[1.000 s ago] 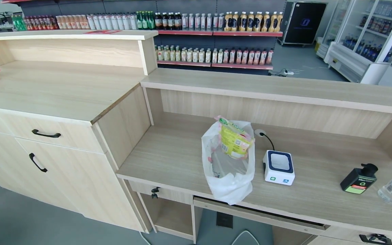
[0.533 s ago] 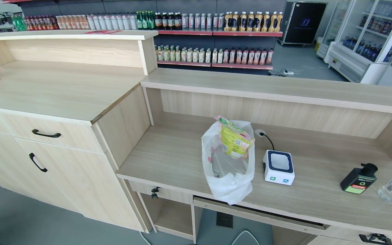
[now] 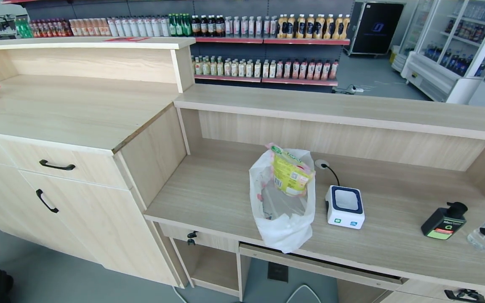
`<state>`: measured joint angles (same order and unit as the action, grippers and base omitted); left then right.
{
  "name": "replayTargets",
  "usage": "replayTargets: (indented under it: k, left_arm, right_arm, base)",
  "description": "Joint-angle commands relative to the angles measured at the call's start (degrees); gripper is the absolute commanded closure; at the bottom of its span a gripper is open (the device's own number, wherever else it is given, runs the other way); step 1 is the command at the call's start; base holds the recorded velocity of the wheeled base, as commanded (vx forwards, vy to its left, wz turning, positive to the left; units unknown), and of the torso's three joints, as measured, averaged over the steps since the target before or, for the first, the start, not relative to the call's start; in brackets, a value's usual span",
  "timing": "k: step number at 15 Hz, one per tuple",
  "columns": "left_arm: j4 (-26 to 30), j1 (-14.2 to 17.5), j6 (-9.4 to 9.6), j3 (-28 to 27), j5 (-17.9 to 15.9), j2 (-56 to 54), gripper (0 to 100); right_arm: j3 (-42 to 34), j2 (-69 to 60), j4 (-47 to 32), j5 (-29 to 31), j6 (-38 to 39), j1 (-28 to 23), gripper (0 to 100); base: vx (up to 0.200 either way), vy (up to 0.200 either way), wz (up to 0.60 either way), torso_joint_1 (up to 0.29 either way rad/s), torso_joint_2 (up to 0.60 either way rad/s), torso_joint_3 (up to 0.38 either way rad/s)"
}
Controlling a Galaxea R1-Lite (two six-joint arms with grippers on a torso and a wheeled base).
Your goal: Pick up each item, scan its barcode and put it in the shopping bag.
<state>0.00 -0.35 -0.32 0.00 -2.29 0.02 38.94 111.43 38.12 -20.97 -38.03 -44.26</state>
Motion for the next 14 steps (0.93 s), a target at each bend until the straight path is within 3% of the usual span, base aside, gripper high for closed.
replayTargets:
  k: [1,14]
  left_arm:
    - [0.00,0.00,-0.03,0.00,0.01,0.06,0]
    - [0.00,0.00,-0.03,0.00,0.01,0.06,0]
  right_arm:
    - [0.53,4.58,1.26,-0.04,-0.11,0.23,0]
    - [9.49,17.68,3.89,-4.61,-0.11,12.80,0]
  base:
    - [0.000,0.000,0.00,0.000,0.00,0.000]
    - [0.000,0.000,0.00,0.000,0.00,0.000]
